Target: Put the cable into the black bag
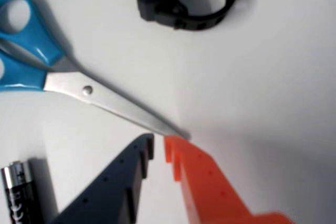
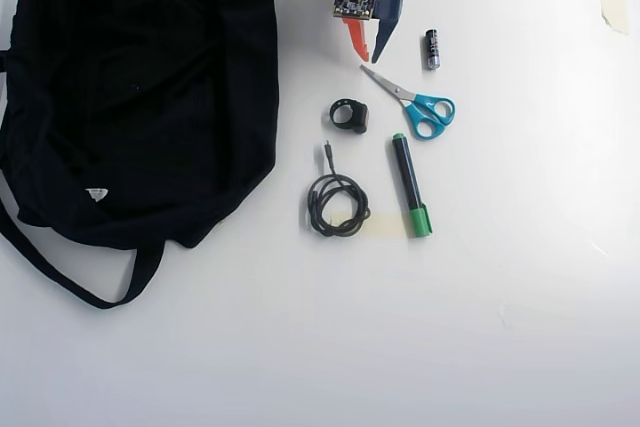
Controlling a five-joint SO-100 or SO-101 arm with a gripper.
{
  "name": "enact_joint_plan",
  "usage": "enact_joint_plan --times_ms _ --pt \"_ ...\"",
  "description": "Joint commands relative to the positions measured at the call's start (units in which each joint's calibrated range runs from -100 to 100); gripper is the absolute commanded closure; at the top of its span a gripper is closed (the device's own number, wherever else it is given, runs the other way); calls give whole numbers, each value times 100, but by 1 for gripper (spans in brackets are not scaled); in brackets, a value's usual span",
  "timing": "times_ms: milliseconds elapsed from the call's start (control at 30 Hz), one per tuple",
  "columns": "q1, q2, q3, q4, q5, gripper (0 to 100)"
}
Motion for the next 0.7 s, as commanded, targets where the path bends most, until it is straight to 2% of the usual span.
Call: enact_joint_plan --times_ms 0,667 --pt "24 -75 198 61 -22 98" --pt "24 -75 207 61 -59 98"
